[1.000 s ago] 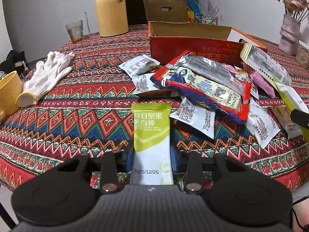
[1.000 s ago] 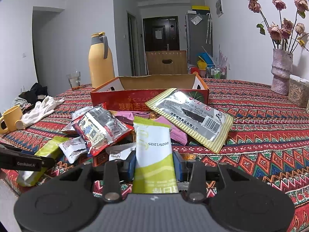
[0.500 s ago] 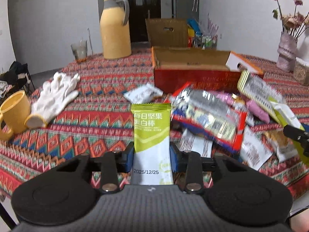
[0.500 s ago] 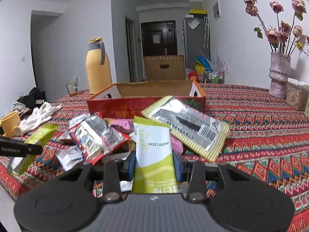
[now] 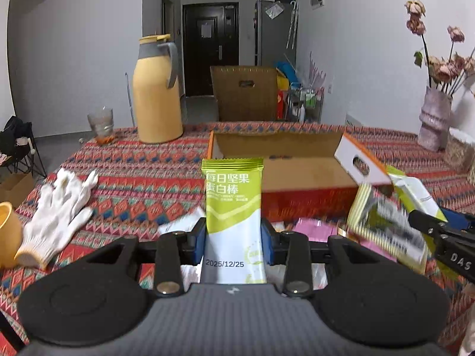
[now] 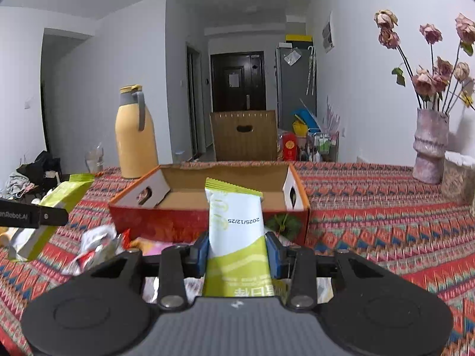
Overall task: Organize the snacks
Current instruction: 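Carry both green-and-white bars over the cardboard box and release them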
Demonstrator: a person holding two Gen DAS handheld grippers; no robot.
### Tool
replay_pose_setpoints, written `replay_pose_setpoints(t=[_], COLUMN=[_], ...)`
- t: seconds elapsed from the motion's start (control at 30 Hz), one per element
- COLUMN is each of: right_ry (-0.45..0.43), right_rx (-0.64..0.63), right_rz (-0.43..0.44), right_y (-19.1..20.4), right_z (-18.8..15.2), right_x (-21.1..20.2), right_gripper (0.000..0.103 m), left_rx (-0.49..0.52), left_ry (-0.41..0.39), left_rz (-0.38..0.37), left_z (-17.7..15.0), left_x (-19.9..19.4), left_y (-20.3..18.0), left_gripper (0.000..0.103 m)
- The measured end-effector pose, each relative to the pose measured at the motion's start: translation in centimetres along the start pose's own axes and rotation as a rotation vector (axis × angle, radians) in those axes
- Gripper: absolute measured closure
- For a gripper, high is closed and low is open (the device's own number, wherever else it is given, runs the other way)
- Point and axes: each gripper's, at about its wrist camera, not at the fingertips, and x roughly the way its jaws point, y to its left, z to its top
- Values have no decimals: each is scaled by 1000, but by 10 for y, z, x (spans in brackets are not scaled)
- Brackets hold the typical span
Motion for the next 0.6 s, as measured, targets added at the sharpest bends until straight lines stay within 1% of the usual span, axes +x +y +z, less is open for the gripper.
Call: replay_pose_setpoints(t=[0.2, 0.37, 0.6], right_ry=[-15, -10, 35], right_rx=[0, 0, 11], right_rz=[-10, -20, -37], right_y=[-6, -9, -12], right_z=[33, 58, 82], right_x=[40, 75, 129], right_gripper=[65, 65, 65], left_rx=[-12, -37, -59], left_ry=[-26, -33, -2], left_rz=[-10, 8, 25], left_z=[34, 59, 84], left_x=[27, 54, 101], left_y=[-8, -13, -21], left_gripper=[66, 66, 66])
